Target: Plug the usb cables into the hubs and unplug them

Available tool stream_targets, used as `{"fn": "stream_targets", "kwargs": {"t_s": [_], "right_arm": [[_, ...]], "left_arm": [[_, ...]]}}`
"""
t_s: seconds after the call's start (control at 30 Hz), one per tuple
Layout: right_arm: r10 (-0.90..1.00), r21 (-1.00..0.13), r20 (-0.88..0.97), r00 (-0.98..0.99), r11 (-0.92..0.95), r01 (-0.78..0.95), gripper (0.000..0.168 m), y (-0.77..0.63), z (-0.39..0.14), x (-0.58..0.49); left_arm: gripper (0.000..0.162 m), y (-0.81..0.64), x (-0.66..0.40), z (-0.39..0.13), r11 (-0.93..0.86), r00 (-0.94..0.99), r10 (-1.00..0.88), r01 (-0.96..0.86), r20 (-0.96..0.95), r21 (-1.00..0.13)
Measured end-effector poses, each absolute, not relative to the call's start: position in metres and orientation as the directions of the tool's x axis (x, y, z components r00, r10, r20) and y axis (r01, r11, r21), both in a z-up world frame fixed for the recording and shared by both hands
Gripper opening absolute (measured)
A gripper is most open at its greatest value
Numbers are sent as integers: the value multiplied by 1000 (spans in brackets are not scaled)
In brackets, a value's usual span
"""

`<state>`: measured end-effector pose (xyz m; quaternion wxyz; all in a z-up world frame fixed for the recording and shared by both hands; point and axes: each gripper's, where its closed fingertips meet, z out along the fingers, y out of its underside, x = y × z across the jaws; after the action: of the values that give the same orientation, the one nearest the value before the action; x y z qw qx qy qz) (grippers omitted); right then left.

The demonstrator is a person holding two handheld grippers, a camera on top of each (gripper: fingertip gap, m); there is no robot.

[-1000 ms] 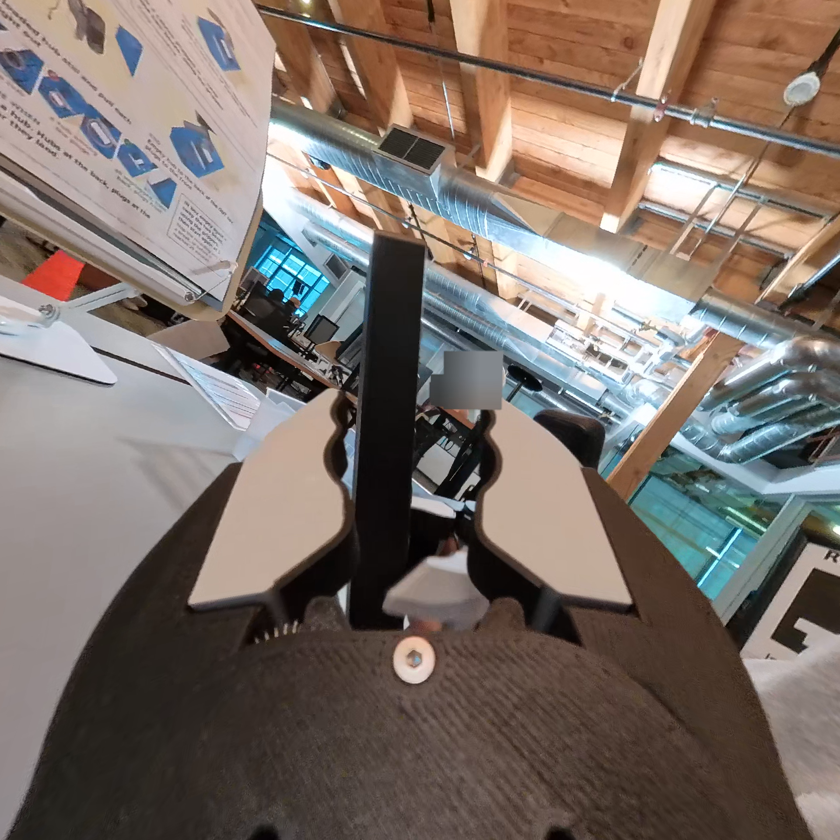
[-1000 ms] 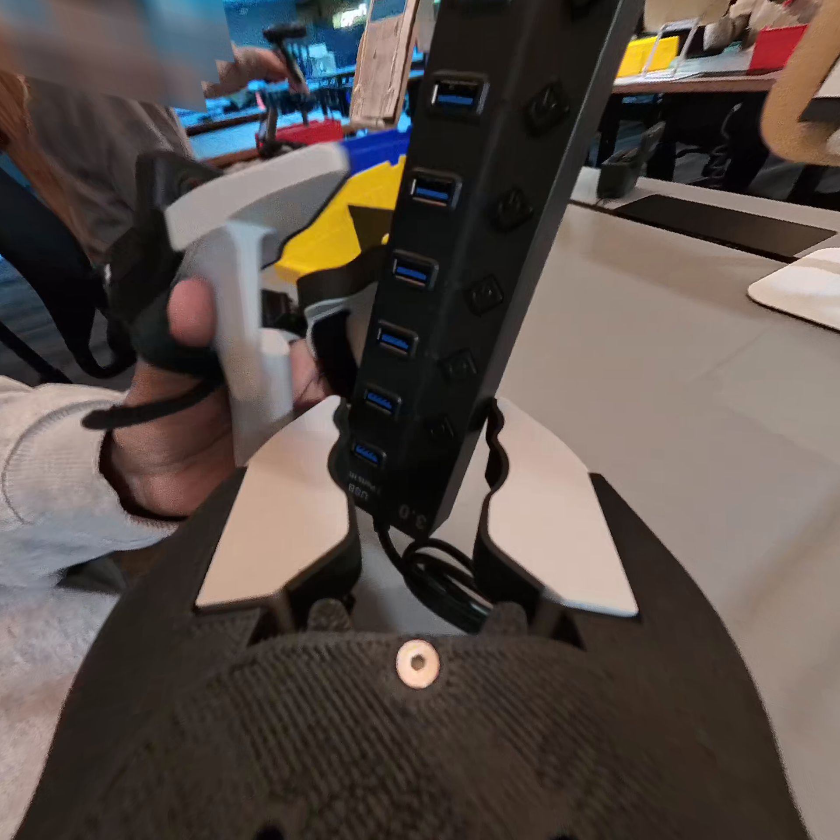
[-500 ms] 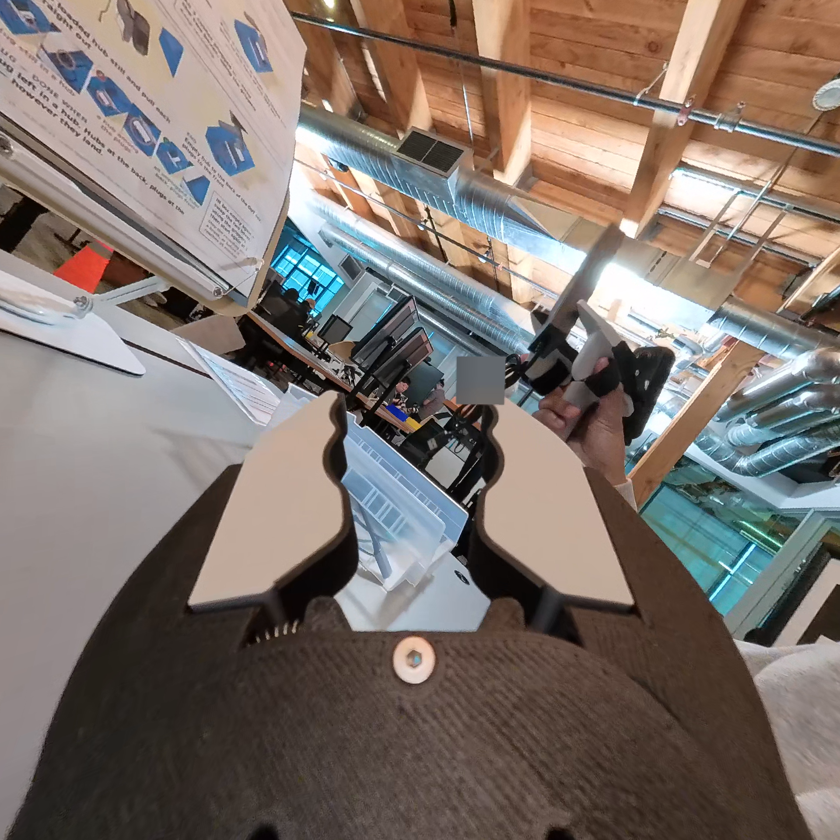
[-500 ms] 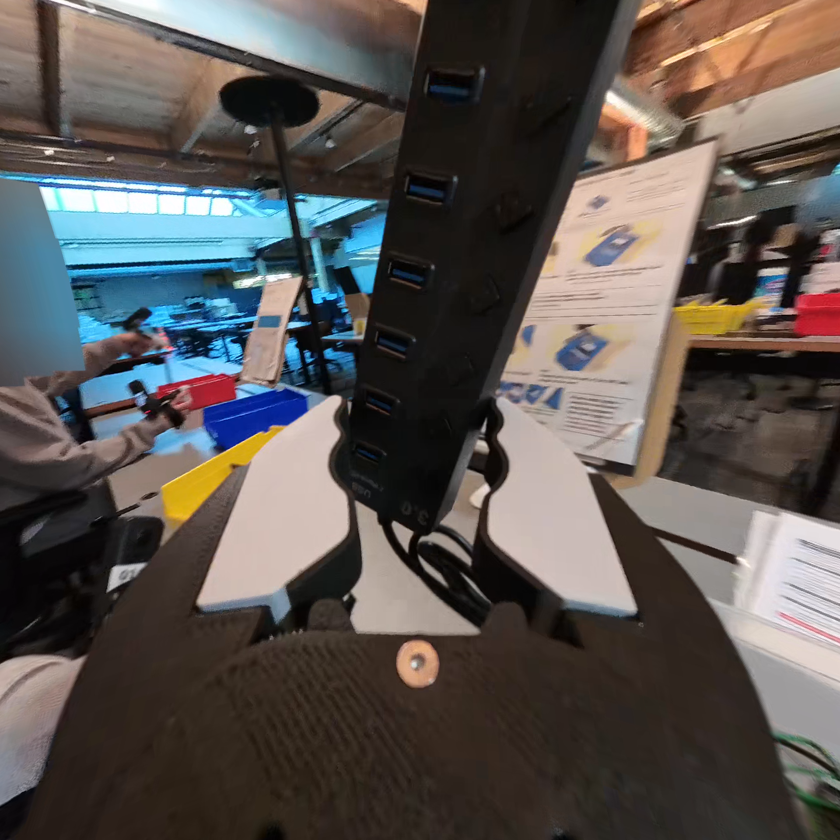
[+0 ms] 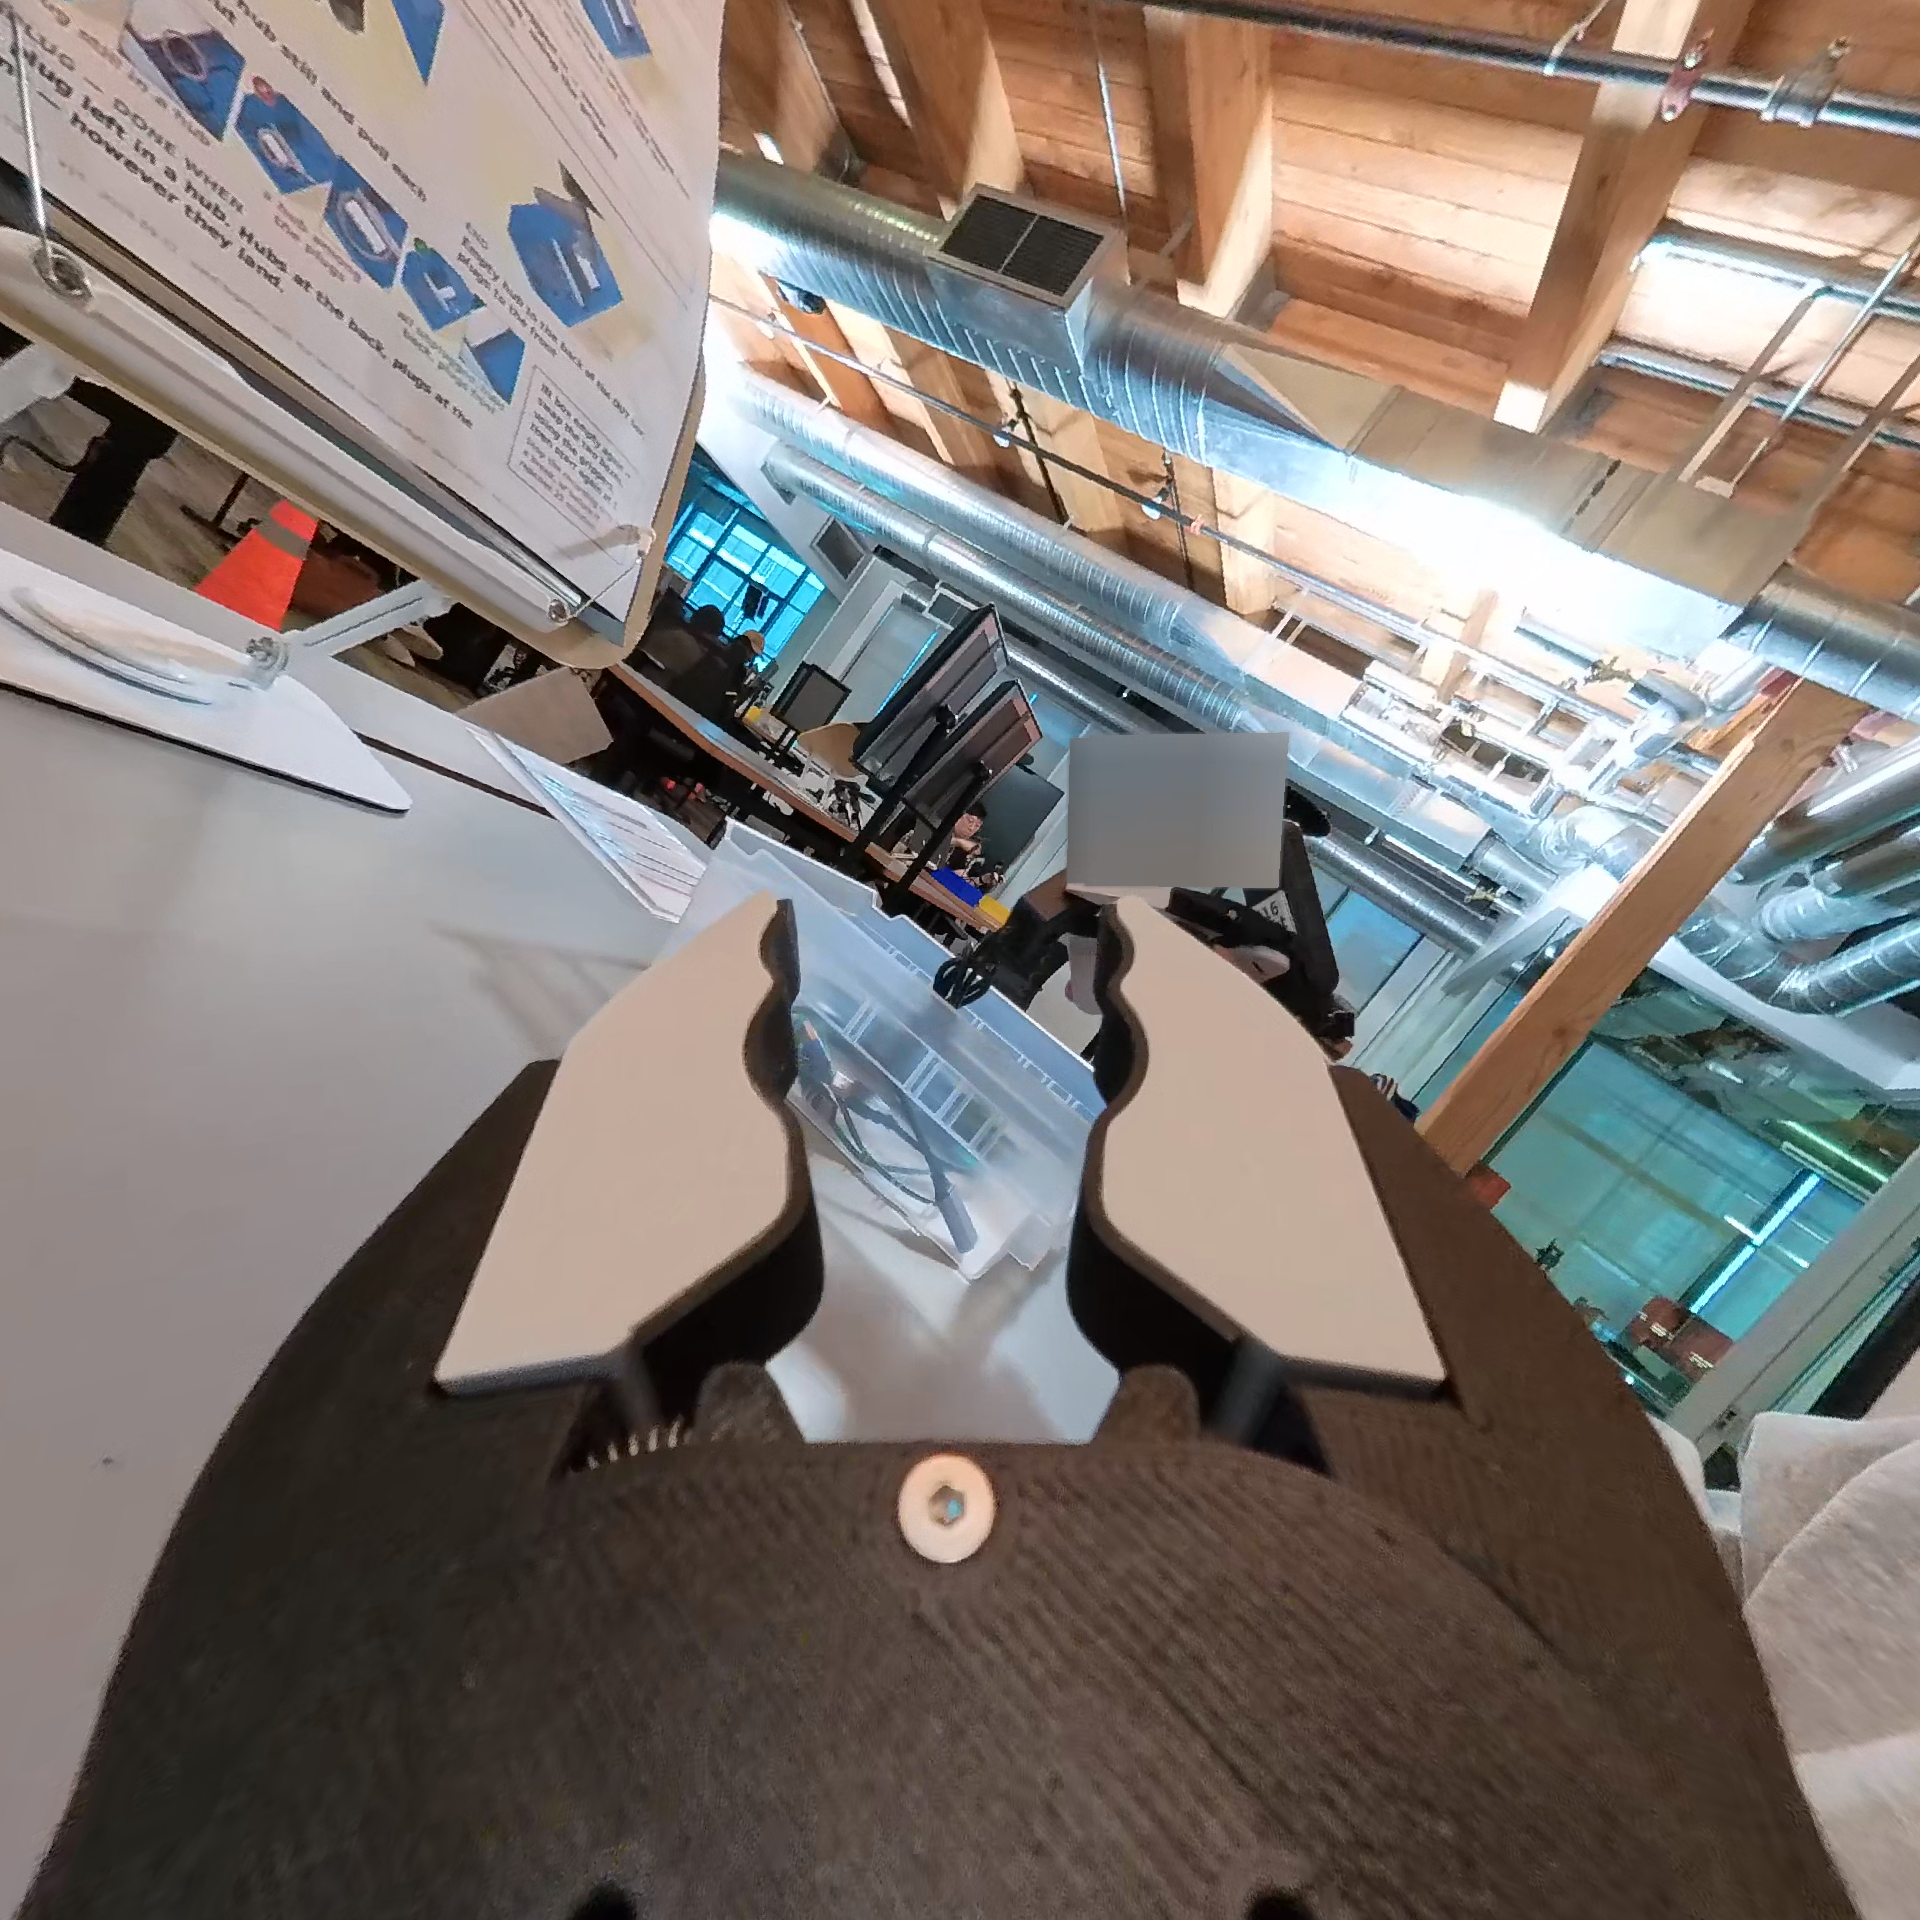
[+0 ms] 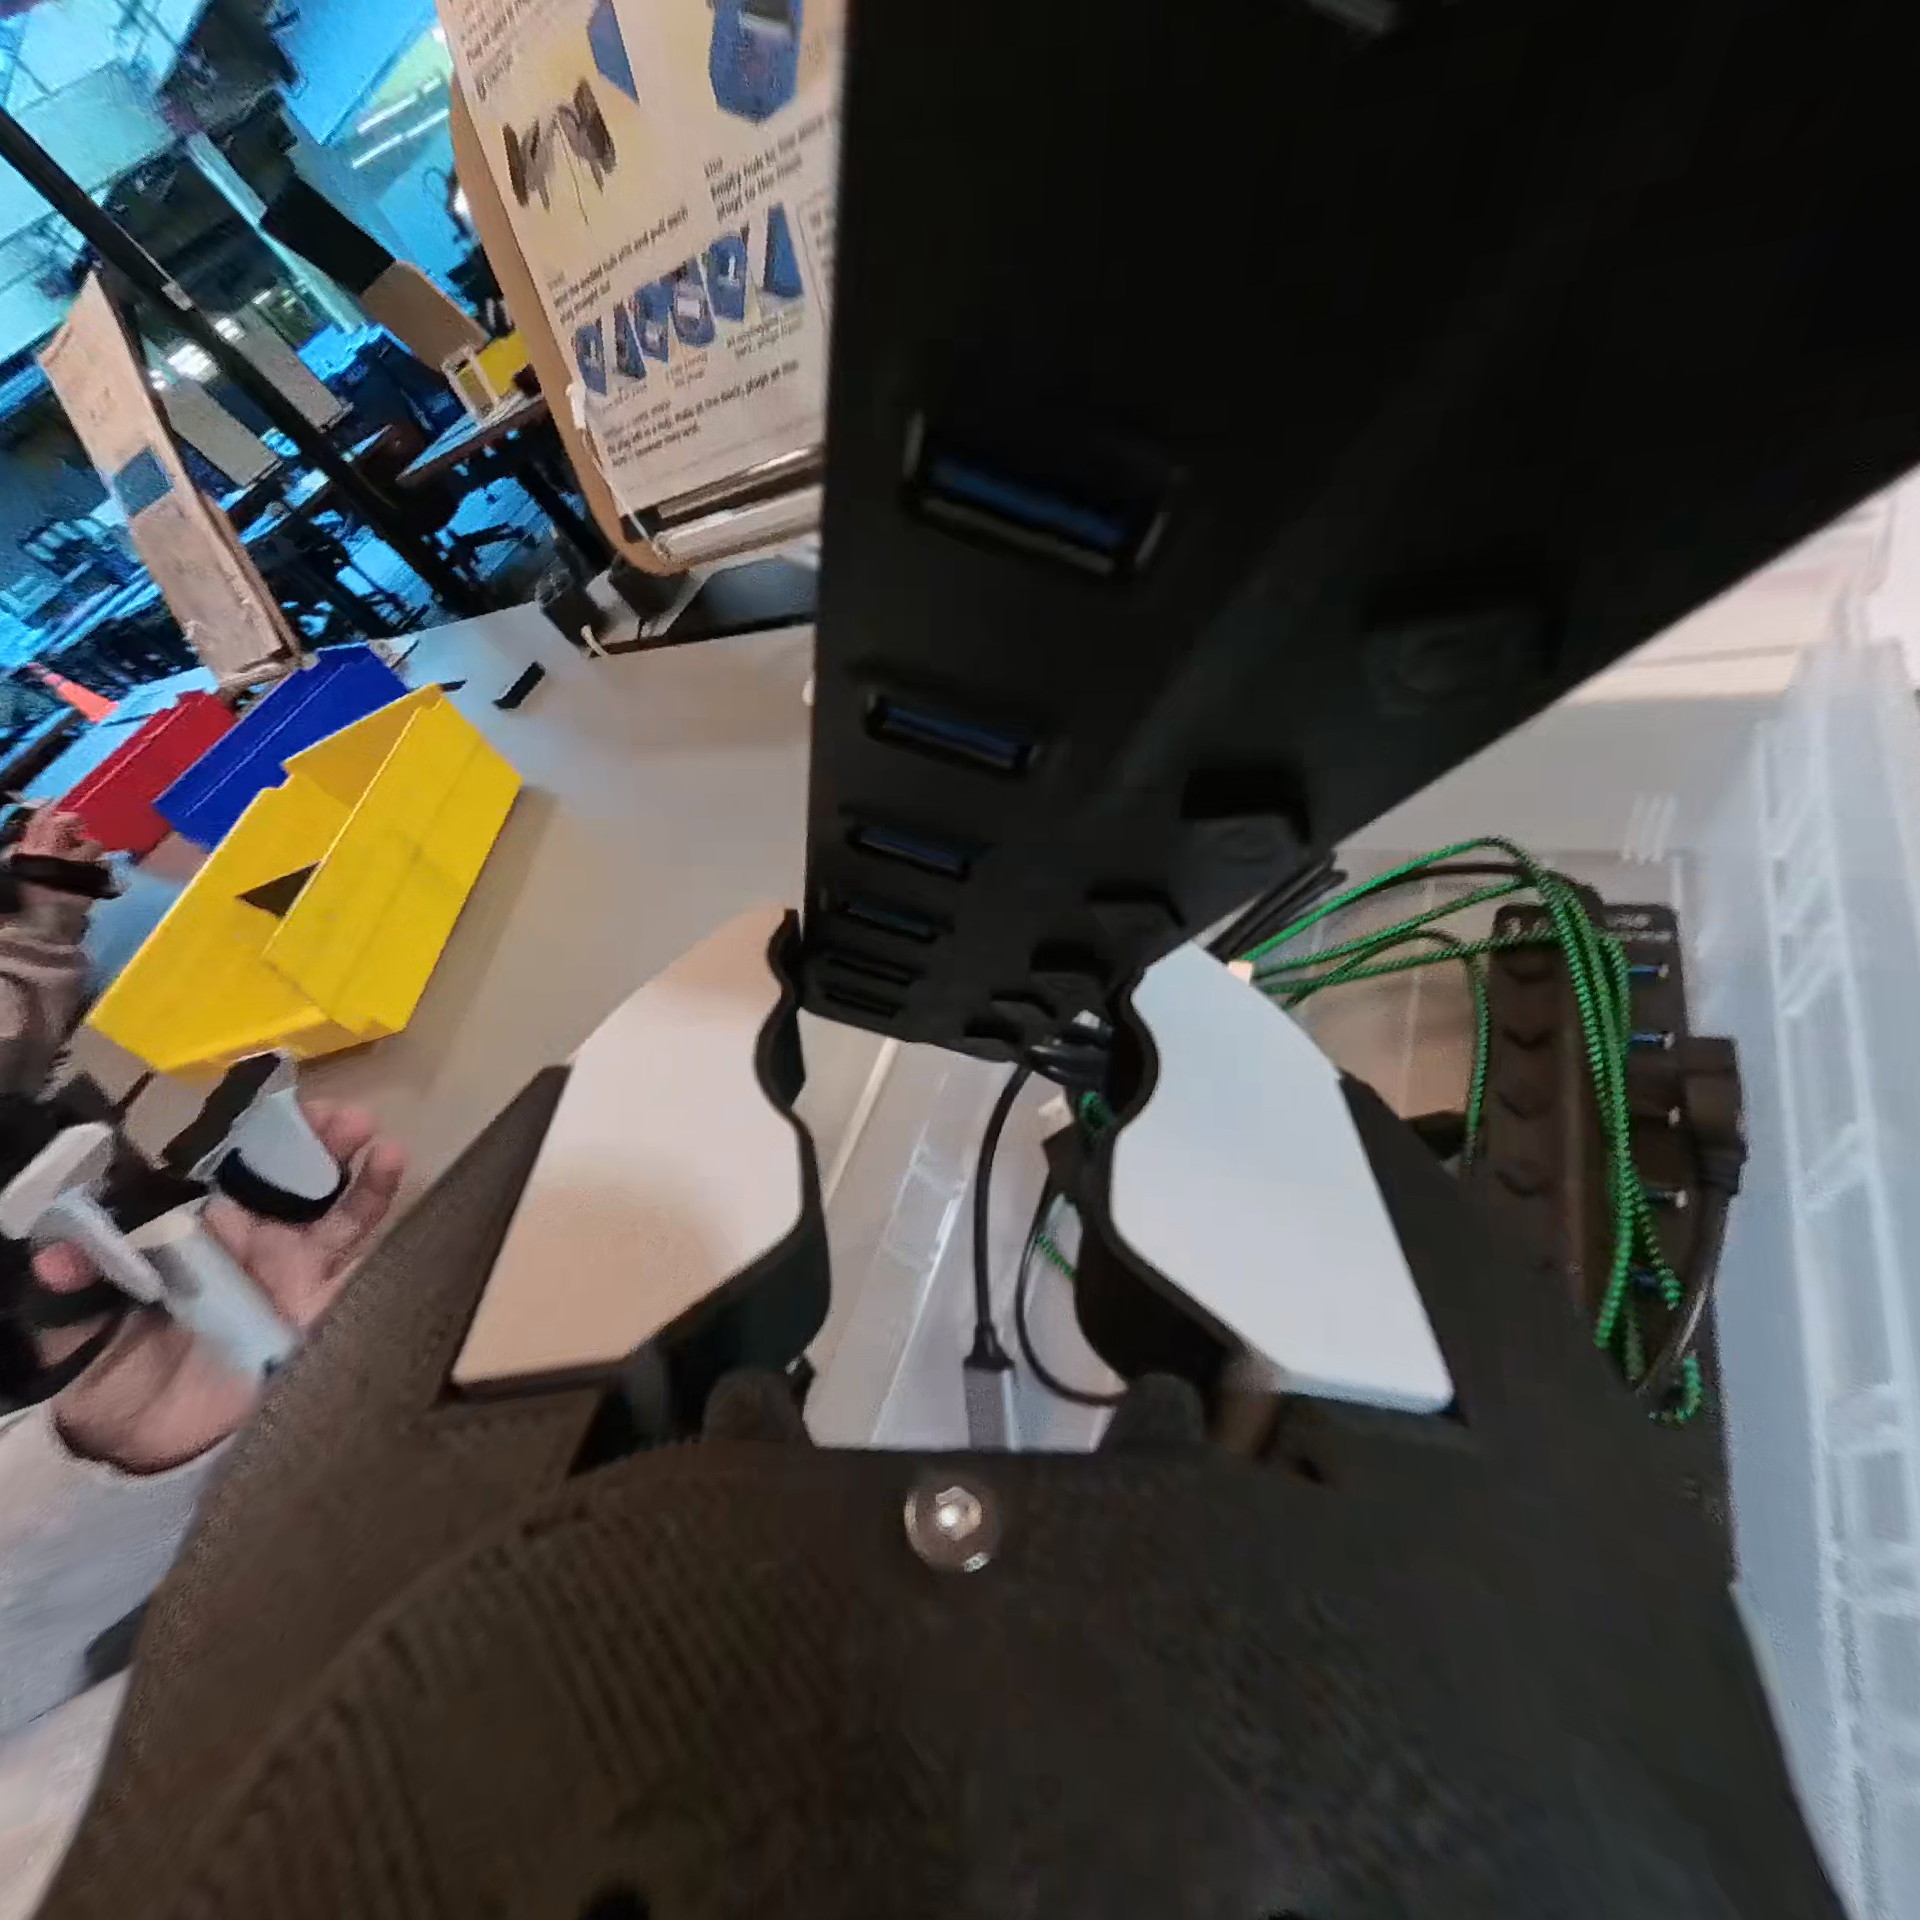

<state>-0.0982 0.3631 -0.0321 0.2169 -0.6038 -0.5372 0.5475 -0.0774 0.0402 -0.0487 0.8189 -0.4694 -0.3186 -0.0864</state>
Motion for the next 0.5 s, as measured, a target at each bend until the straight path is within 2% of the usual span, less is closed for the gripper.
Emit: {"fn": "stream_targets", "kwargs": {"t_s": [0.23,0.5], "right_arm": [[882,-761,-438,-177,-258,595,57,354,-48,-88],[968,-791,-186,-169,-46,610,57,358,-11,-65]], "left_arm": [[56,42,-79,-55,536,770,149,465,621,-705],[54,43,-80,-56,530,765,149,473,626,-704]]}}
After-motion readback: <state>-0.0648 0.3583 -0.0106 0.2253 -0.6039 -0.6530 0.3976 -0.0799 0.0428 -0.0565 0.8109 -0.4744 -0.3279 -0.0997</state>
